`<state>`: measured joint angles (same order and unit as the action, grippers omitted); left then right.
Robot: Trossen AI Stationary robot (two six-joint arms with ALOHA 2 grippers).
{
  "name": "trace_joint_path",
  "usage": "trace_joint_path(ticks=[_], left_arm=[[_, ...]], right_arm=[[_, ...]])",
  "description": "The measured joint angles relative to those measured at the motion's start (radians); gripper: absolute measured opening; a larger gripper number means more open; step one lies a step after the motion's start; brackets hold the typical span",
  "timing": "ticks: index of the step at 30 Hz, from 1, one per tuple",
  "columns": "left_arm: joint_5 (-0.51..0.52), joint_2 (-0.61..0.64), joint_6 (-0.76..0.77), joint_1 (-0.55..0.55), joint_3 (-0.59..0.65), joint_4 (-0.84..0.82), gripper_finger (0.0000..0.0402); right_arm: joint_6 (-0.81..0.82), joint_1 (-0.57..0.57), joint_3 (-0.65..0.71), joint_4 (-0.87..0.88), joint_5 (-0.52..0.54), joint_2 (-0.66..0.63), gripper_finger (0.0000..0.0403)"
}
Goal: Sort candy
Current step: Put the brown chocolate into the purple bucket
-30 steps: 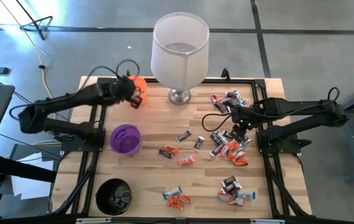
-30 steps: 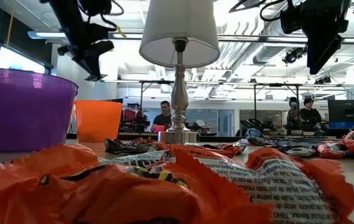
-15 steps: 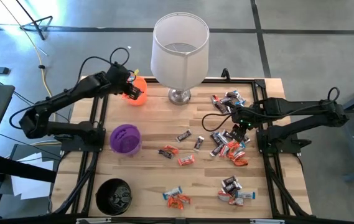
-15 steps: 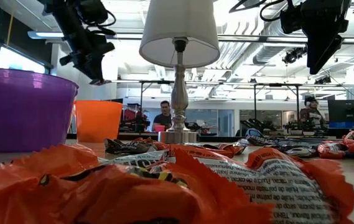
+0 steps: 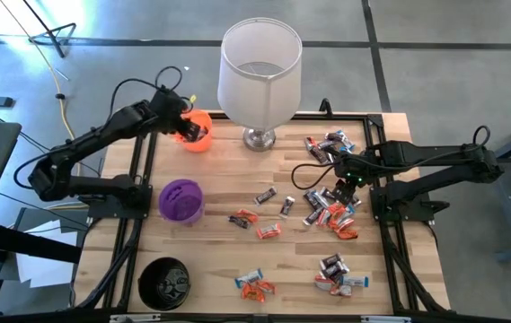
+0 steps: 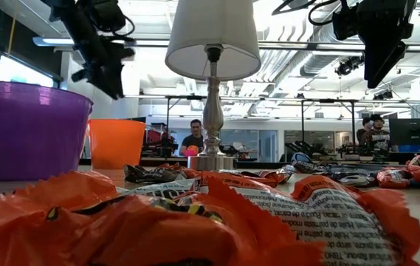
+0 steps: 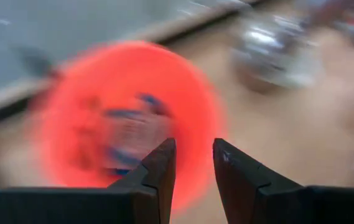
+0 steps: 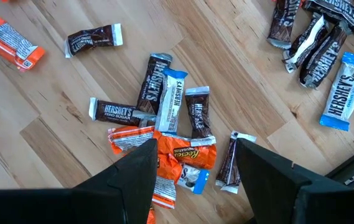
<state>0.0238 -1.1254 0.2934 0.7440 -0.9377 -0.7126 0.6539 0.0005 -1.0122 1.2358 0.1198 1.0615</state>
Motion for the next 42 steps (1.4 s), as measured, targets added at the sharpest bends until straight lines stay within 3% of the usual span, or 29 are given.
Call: trace_joint_path(ticks=[2,5,12,17,24,29,34,42], left_arm=[[-0.108,0.001,0.038,-0.068,0.026,0.034,0.009],[-0.14,0.0,0.121,-0.224,0.083,0.123,0.009],[0.014,-0.085,0.37,-0.616,0.222,0.566,0.009],[0.099,-0.283,0.433,-0.765,0.177,0.753,0.009],[0.087,-0.552,0.372,-0.816,-0.015,0.691,0.009],[0.06,-0.668,0.311,-0.82,-0.144,0.573,0.009],[0.039,-0.743,0.258,-0.801,-0.214,0.491,0.009],[0.087,-0.76,0.223,-0.744,-0.248,0.508,0.0094]], right_arm=[[0.0,0.0,0.0,0.0,0.0,0.0,0.0211],[0.0,0.0,0.0,0.0,0.0,0.0,0.0211],[0.0,0.0,0.0,-0.001,0.0,0.0,0.0211],[0.0,0.0,0.0,-0.003,0.0,0.0,0.0211],[0.0,0.0,0.0,-0.006,0.0,0.0,0.0211],[0.0,0.0,0.0,-0.006,0.0,0.0,0.0211],[0.0,0.0,0.0,-0.007,0.0,0.0,0.0211],[0.0,0.0,0.0,-0.007,0.0,0.0,0.0211]])
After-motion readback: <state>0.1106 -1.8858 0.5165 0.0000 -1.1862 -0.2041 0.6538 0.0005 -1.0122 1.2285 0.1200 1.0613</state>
